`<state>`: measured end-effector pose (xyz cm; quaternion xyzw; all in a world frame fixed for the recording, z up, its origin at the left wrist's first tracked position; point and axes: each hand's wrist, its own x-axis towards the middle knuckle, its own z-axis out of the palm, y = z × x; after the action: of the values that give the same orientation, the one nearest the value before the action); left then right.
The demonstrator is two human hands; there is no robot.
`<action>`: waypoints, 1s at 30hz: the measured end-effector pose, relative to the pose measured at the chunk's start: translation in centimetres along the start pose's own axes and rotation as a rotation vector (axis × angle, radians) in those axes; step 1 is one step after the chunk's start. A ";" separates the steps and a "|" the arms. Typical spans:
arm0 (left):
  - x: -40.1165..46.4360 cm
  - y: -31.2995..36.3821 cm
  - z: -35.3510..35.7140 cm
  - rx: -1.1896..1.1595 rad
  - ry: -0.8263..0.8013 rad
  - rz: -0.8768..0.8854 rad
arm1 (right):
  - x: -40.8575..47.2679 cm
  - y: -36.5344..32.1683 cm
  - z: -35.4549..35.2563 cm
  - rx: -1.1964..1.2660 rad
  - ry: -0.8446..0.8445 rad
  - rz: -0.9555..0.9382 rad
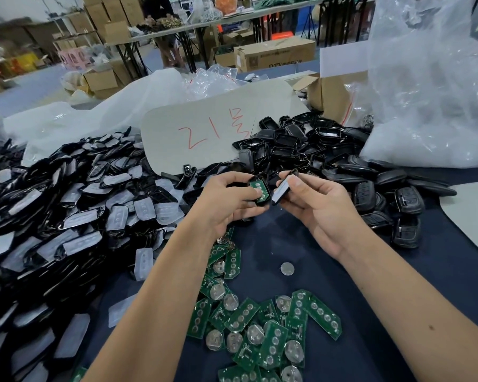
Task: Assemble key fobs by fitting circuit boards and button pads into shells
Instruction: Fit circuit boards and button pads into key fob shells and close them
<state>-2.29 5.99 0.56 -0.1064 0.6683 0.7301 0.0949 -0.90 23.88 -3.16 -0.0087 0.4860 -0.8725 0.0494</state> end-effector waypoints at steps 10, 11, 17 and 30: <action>0.1 -0.6 0.4 0.010 -0.024 0.075 | 0.0 0.2 -0.1 -0.020 0.057 0.007; 0.1 -0.7 0.4 0.010 -0.021 0.087 | 0.0 0.1 -0.1 -0.025 0.065 0.007; 0.2 -0.6 0.5 0.008 0.016 0.098 | 0.0 0.0 -0.2 -0.028 0.089 0.001; -0.2 -1.1 1.1 0.156 0.005 0.286 | 0.1 0.3 0.0 -0.071 0.187 -0.038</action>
<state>-1.79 7.22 -0.33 -0.0042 0.7316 0.6817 -0.0035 -0.93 23.66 -3.42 0.0616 0.5188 -0.8526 -0.0131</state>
